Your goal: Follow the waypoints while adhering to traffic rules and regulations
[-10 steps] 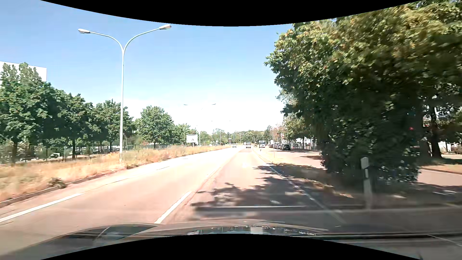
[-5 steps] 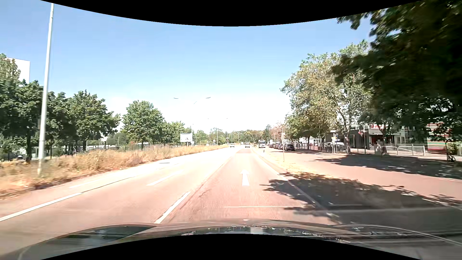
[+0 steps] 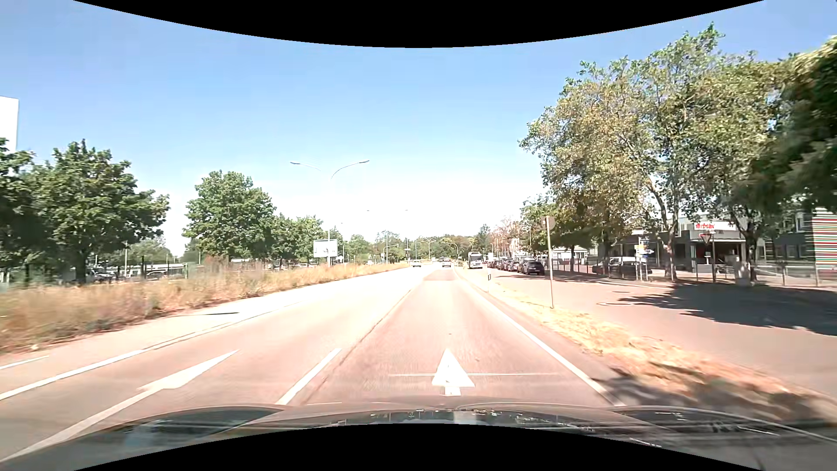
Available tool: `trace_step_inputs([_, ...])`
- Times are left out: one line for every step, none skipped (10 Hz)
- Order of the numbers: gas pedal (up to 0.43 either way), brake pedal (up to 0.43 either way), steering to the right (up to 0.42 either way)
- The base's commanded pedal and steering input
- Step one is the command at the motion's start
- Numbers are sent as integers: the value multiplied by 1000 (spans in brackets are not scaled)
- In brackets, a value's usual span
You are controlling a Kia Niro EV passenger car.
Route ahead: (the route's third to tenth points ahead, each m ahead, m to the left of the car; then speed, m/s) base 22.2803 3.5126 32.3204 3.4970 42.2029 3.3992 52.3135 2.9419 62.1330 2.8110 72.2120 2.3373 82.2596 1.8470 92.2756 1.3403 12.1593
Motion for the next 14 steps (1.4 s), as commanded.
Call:
trace_step_inputs([118, 0, 7])
trace_step_inputs([118, 0, 7])
trace_step_inputs([118, 0, 6])
trace_step_inputs([118, 0, 7])
trace_step_inputs([118, 0, 6])
trace_step_inputs([118, 0, 6])
trace_step_inputs([118, 0, 6])
trace_step_inputs([118, 0, 6])
trace_step_inputs([118, 0, 6])
trace_step_inputs([118, 0, 6])
trace_step_inputs([118, 0, 6])
trace_step_inputs([118, 0, 6])
trace_step_inputs([118, 0, 5])
trace_step_inputs([118, 0, 5])
